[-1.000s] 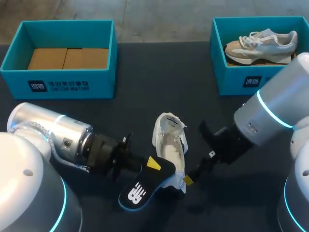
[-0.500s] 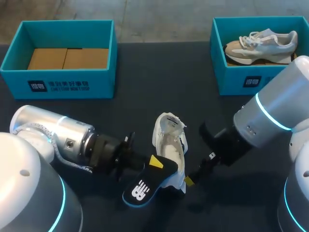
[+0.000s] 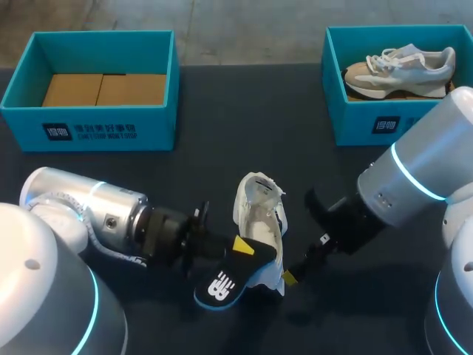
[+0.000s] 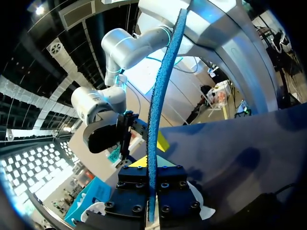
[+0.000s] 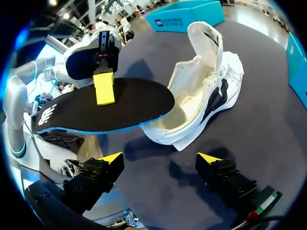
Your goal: Take the shoe out of the shoebox, open the shoe tongue, remove and reinsert the insole, then place the shoe into the shoebox
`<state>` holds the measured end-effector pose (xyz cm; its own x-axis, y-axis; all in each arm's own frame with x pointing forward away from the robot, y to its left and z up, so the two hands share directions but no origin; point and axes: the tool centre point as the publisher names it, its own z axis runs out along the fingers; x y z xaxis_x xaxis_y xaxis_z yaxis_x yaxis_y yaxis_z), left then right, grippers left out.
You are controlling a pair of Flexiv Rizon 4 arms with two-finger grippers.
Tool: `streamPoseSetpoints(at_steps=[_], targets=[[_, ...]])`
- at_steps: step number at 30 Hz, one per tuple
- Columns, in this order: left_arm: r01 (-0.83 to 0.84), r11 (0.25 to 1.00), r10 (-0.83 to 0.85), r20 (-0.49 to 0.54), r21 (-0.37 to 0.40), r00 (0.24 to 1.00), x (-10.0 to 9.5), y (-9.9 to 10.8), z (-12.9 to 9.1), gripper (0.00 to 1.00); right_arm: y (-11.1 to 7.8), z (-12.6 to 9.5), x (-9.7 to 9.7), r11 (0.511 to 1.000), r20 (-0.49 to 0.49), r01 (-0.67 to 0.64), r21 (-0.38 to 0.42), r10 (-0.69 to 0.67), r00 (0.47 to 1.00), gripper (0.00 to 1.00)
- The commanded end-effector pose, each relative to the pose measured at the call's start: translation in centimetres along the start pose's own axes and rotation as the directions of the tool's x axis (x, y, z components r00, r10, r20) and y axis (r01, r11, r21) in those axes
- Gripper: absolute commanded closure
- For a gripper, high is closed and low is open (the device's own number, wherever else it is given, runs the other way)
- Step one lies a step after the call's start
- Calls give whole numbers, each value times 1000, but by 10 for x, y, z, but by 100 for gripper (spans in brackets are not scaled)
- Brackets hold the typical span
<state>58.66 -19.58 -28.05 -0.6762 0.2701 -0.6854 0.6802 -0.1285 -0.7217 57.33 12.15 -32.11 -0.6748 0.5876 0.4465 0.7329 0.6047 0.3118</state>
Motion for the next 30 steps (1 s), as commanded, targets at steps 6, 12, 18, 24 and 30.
streamPoseSetpoints(at_steps=[6,12,18,24,30], targets=[[20,1000,-20,34,5,999,2,0,3,100,0,3,-6,997,58,58,45,-60,996,0],[28,1000,-28,44,0,999,3,-2,1,100,1,4,-13,994,90,99,54,-104,991,0],[30,1000,-29,67,-6,997,2,-2,1,100,2,4,-17,988,106,136,68,-143,984,0],[40,999,-38,93,-14,995,1,2,2,100,2,4,-17,988,108,142,68,-149,983,0],[49,999,-48,102,-14,994,2,4,5,100,2,4,-17,988,108,142,68,-149,983,0]])
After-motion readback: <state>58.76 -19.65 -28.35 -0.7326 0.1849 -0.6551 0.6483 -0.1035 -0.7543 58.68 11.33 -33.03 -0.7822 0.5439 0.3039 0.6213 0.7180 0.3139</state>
